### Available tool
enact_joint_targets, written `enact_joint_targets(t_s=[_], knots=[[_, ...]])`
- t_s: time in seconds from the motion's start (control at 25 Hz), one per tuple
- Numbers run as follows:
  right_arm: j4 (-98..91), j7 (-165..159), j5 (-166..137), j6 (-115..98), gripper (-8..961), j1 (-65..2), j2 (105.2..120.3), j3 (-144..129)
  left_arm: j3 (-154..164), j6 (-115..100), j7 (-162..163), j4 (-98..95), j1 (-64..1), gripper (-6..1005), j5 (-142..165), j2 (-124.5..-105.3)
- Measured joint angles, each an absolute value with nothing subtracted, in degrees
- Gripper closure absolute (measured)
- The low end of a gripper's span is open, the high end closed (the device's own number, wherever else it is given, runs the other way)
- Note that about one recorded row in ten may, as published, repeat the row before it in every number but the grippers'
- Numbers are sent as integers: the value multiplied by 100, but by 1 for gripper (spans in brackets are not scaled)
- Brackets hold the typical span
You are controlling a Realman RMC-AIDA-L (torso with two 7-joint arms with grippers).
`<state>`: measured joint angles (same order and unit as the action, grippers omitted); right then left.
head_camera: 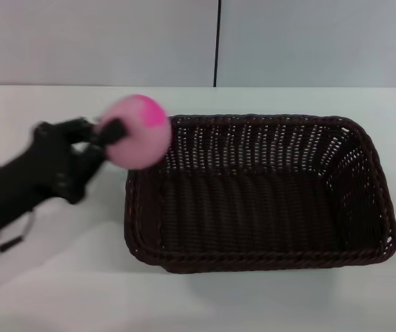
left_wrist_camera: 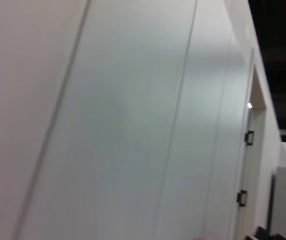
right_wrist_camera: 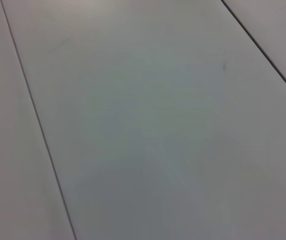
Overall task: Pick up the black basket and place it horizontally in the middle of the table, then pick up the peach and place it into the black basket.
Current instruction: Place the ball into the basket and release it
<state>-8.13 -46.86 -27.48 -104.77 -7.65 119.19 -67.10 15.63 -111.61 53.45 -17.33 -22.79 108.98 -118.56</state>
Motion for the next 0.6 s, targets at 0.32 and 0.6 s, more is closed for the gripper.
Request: enact_joint_targets(t_s=[0.32,0.6], knots=[[-778,-4689,-2745,-10477,357,-765,11918,-6718,2386,-10272,4428,-432,-2795,876,10940,-11879],[-765,-4692,-2742,-10477,356,-765,11917,-6701,2457,-10085,4378,-391,-2837,693,10938,-11883]])
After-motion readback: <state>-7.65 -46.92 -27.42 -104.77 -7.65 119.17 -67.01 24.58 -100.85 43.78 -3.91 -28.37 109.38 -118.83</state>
